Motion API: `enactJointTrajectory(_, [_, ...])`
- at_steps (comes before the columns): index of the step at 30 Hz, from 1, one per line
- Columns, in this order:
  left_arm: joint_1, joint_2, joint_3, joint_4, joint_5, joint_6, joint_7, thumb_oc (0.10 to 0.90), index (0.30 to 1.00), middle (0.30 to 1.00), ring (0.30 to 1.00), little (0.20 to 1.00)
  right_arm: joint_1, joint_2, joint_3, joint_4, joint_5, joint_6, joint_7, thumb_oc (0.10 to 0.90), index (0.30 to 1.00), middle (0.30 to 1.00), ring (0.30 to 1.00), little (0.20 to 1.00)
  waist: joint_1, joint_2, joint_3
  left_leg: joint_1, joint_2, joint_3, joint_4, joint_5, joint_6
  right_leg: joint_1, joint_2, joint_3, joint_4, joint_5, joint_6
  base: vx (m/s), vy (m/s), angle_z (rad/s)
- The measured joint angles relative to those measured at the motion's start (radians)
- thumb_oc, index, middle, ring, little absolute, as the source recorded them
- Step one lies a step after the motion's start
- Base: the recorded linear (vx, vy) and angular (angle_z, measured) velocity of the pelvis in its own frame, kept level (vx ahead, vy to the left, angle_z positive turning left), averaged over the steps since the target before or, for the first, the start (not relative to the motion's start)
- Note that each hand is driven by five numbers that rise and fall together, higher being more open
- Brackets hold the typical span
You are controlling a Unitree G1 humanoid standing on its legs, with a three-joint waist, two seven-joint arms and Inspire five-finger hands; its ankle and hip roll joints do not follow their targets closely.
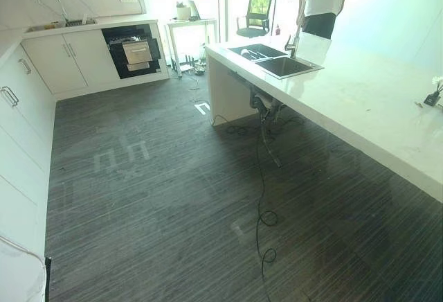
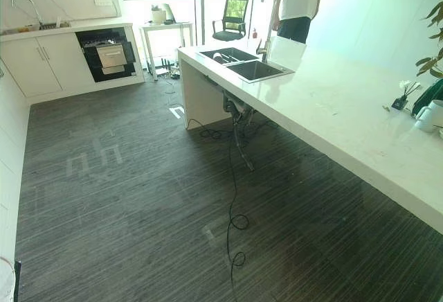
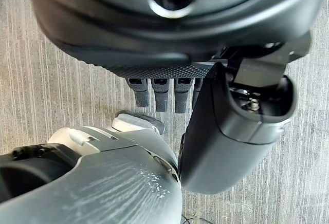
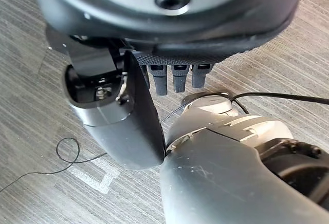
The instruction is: Place the dishes in the dishwasher.
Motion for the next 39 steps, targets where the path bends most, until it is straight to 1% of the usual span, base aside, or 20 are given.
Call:
enactJointTrajectory(4, [0.000, 0.000, 0.000, 0.000, 0.000, 0.000, 0.000, 0.800, 0.900, 0.900, 0.900, 0.900, 0.000, 0.000, 0.009, 0.000, -0.001, -0.008, 0.000, 0.800, 0.900, 0.900, 0.900, 0.900, 0.001, 0.000, 0.000, 0.000, 0.000, -0.002, 0.001, 0.000, 0.000, 0.003, 0.000, -0.003, 0.000, -0.001, 0.000, 0.00, 0.000, 0.00])
enactJointTrajectory(6, [0.005, 0.000, 0.002, 0.000, -0.002, -0.003, 0.001, 0.800, 0.900, 0.900, 0.900, 0.900, 0.000, 0.000, 0.011, 0.000, -0.009, -0.010, 0.000, 0.800, 0.900, 0.900, 0.900, 0.900, 0.001, 0.001, 0.000, -0.001, 0.000, -0.003, 0.001, -0.005, -0.008, 0.003, -0.001, -0.004, 0.001, -0.003, 0.002, 0.00, -0.001, 0.02])
enactJointTrajectory(9, [0.006, -0.001, 0.002, 0.000, -0.022, -0.004, 0.003, 0.800, 0.900, 0.900, 0.900, 0.900, -0.001, -0.001, 0.011, -0.001, -0.033, -0.012, 0.001, 0.800, 0.900, 0.900, 0.900, 0.900, 0.002, 0.001, 0.000, -0.004, -0.002, -0.014, 0.001, -0.005, -0.009, 0.007, -0.004, -0.015, 0.001, -0.005, 0.004, 0.01, -0.004, 0.09])
enactJointTrajectory(17, [0.003, -0.001, 0.003, 0.000, -0.029, -0.008, 0.010, 0.800, 0.900, 0.900, 0.900, 0.900, -0.001, -0.003, 0.011, -0.001, -0.037, -0.015, 0.002, 0.800, 0.900, 0.900, 0.900, 0.900, 0.003, 0.003, -0.004, -0.018, -0.002, -0.026, 0.011, -0.004, -0.009, 0.003, -0.005, -0.026, 0.009, -0.010, -0.006, 0.01, -0.004, 0.06])
enactJointTrajectory(26, [0.009, -0.011, 0.015, 0.002, -0.031, -0.030, 0.027, 0.800, 0.900, 0.900, 0.900, 0.900, 0.001, -0.004, 0.012, 0.000, -0.037, -0.020, 0.006, 0.800, 0.900, 0.900, 0.900, 0.900, 0.005, 0.008, 0.001, -0.018, -0.002, -0.028, 0.011, -0.005, -0.011, 0.003, -0.005, -0.028, 0.010, -0.012, -0.005, 0.00, 0.000, 0.00])
enactJointTrajectory(28, [0.010, -0.014, 0.015, 0.002, -0.032, -0.041, 0.034, 0.800, 0.900, 0.900, 0.900, 0.900, 0.002, -0.004, 0.012, 0.000, -0.037, -0.024, 0.006, 0.800, 0.900, 0.900, 0.900, 0.900, 0.005, 0.007, 0.001, -0.019, -0.002, -0.028, 0.010, -0.005, -0.011, 0.003, -0.005, -0.028, 0.009, -0.012, -0.005, 0.00, 0.000, 0.00])
enactJointTrajectory(35, [0.011, -0.021, 0.016, 0.001, -0.050, -0.047, 0.054, 0.800, 0.900, 0.900, 0.900, 0.900, 0.003, -0.004, 0.029, 0.000, -0.040, -0.040, 0.006, 0.800, 0.900, 0.900, 0.900, 0.900, 0.006, 0.005, 0.005, -0.019, -0.002, -0.029, 0.009, -0.004, -0.011, 0.003, -0.005, -0.029, 0.009, -0.013, -0.004, 0.00, 0.000, 0.00])
enactJointTrajectory(39, [0.014, -0.025, 0.024, 0.001, -0.063, -0.048, 0.057, 0.800, 0.900, 0.900, 0.900, 0.900, 0.002, -0.003, 0.030, -0.002, -0.077, -0.056, 0.007, 0.800, 0.900, 0.900, 0.900, 0.900, 0.006, 0.003, 0.007, -0.019, -0.002, -0.030, 0.008, -0.004, -0.012, 0.004, -0.005, -0.030, 0.009, -0.016, 0.001, 0.01, -0.019, 0.01])
